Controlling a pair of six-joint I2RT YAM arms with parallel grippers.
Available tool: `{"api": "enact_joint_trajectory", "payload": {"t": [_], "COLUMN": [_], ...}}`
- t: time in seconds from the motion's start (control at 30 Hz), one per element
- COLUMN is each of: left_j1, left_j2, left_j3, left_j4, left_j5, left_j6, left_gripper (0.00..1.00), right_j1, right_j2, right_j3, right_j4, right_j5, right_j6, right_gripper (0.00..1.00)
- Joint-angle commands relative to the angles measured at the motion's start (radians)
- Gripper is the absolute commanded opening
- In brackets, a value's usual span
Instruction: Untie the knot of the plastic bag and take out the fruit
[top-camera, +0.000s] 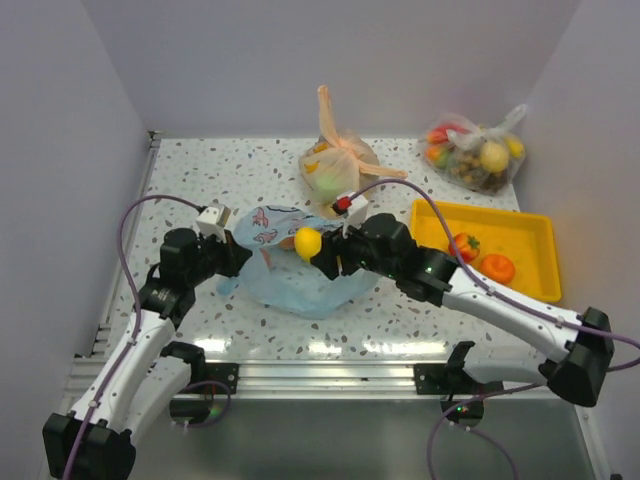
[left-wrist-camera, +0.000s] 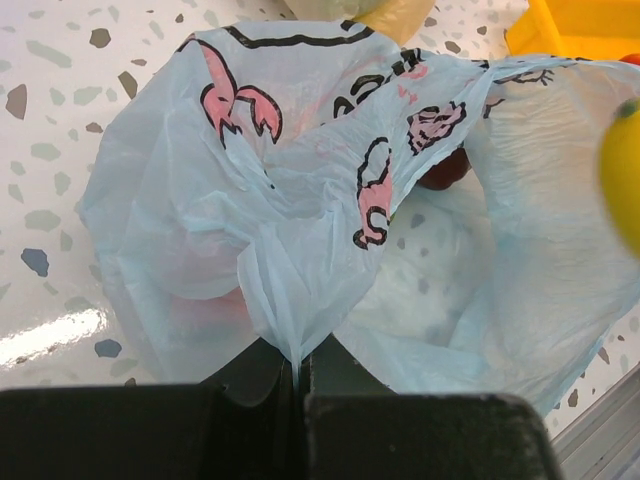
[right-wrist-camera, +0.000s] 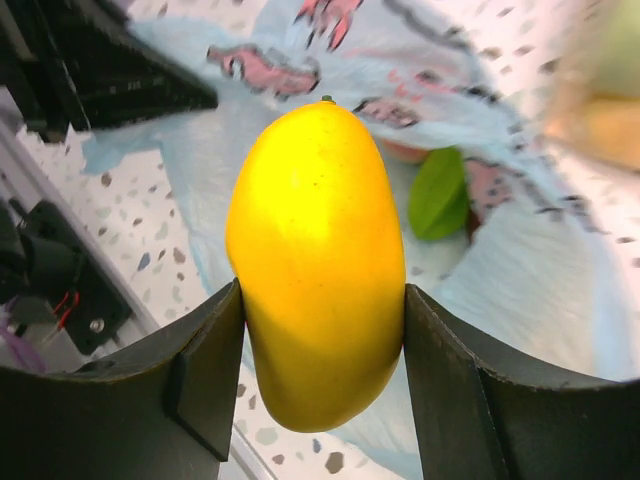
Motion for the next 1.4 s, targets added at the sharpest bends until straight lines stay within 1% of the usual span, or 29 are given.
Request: {"api": "enact_joint_trajectory", "payload": {"t": [0.0, 0.07, 0.1, 0.17, 0.2, 0.23, 0.27, 0.3, 0.37, 0.4, 0.53, 0.6, 0.7, 0.73, 0.77, 0.8, 0.83, 0.87, 0.93, 0.97, 1.1, 1.2, 1.23, 1.3, 1.33, 1.37], "left_j1": [-0.002, -0.002, -0.003, -0.002, -0.002, -0.002, -0.002, -0.002, -0.002, -0.002, -0.002, -0.002, -0.003, -0.002, -0.002, -0.002, -0.002, -0.002, -0.003, -0.003, -0.002, -0.003, -0.008, -0.025, -0.057, -0.083], "left_j2": [0.009, 0.009, 0.006, 0.006, 0.008, 0.008, 0.006, 0.008, 0.005, 0.002, -0.004, -0.009, -0.010, -0.011, -0.012, -0.009, -0.010, -0.009, -0.004, 0.000, 0.023, 0.066, 0.081, 0.133, 0.155, 0.201], "left_j3": [0.028, 0.029, 0.028, 0.029, 0.029, 0.028, 0.028, 0.028, 0.028, 0.028, 0.026, 0.028, 0.025, 0.025, 0.025, 0.025, 0.025, 0.025, 0.025, 0.025, 0.044, 0.124, 0.185, 0.254, 0.329, 0.371], "left_j4": [0.009, 0.009, 0.009, 0.010, 0.012, 0.013, 0.012, 0.012, 0.012, 0.015, 0.015, 0.013, 0.015, 0.017, 0.018, 0.018, 0.017, 0.018, 0.020, 0.020, 0.021, 0.006, 0.000, -0.002, -0.003, -0.011], "left_j5": [-0.017, -0.017, -0.015, -0.011, -0.008, -0.003, 0.000, 0.002, 0.003, 0.005, 0.005, 0.005, 0.005, 0.006, 0.006, 0.006, 0.011, 0.012, 0.023, 0.026, 0.054, 0.074, 0.081, 0.083, 0.077, 0.071], "left_j6": [-0.004, -0.005, -0.004, -0.004, -0.004, -0.004, -0.004, -0.004, -0.002, -0.004, -0.004, -0.004, -0.002, -0.001, -0.001, -0.001, -0.001, -0.001, 0.001, 0.003, 0.004, -0.016, -0.019, -0.028, -0.030, -0.037], "left_gripper": [0.00, 0.00, 0.00, 0.00, 0.00, 0.00, 0.00, 0.00, 0.00, 0.00, 0.00, 0.00, 0.00, 0.00, 0.00, 0.00, 0.00, 0.00, 0.00, 0.00, 0.00, 0.00, 0.00, 0.00, 0.00, 0.00], "right_j1": [-0.050, -0.090, -0.143, -0.212, -0.293, -0.339, -0.389, -0.470, -0.524, -0.570, -0.677, -0.737, -0.789, -0.800, -0.806, -0.817, -0.819, -0.817, -0.819, -0.819, -0.819, -0.819, -0.819, -0.817, -0.817, -0.817], "right_j2": [-0.137, -0.179, -0.215, -0.251, -0.262, -0.269, -0.266, -0.260, -0.230, -0.217, -0.139, -0.072, 0.018, 0.037, 0.055, 0.080, 0.088, 0.092, 0.074, 0.063, -0.016, -0.076, -0.091, -0.130, -0.141, -0.157], "right_j3": [0.073, 0.081, 0.075, 0.041, 0.027, 0.017, -0.006, -0.019, -0.051, -0.062, -0.135, -0.172, -0.204, -0.215, -0.217, -0.217, -0.217, -0.212, -0.201, -0.195, -0.146, -0.112, -0.106, -0.089, -0.077, -0.071], "right_j4": [-0.141, -0.171, -0.171, -0.156, -0.151, -0.151, -0.152, -0.152, -0.140, -0.135, -0.068, -0.021, 0.027, 0.038, 0.044, 0.043, 0.041, 0.026, 0.003, -0.019, -0.082, -0.114, -0.117, -0.122, -0.120, -0.119], "right_j5": [0.178, 0.253, 0.319, 0.377, 0.420, 0.428, 0.430, 0.427, 0.425, 0.425, 0.375, 0.304, 0.244, 0.226, 0.209, 0.198, 0.189, 0.181, 0.175, 0.174, 0.151, 0.083, 0.042, 0.004, -0.013, -0.058], "right_j6": [-0.076, -0.082, -0.079, -0.067, -0.055, -0.039, 0.000, 0.019, 0.063, 0.083, 0.162, 0.186, 0.199, 0.200, 0.202, 0.203, 0.197, 0.193, 0.188, 0.180, 0.137, 0.110, 0.105, 0.097, 0.096, 0.090], "right_gripper": [0.02, 0.02, 0.02, 0.03, 0.03, 0.03, 0.03, 0.03, 0.03, 0.03, 0.03, 0.04, 0.08, 0.16, 0.21, 0.31, 0.42, 0.66, 0.87, 0.99, 0.99, 0.99, 0.99, 0.99, 0.99, 0.99]}}
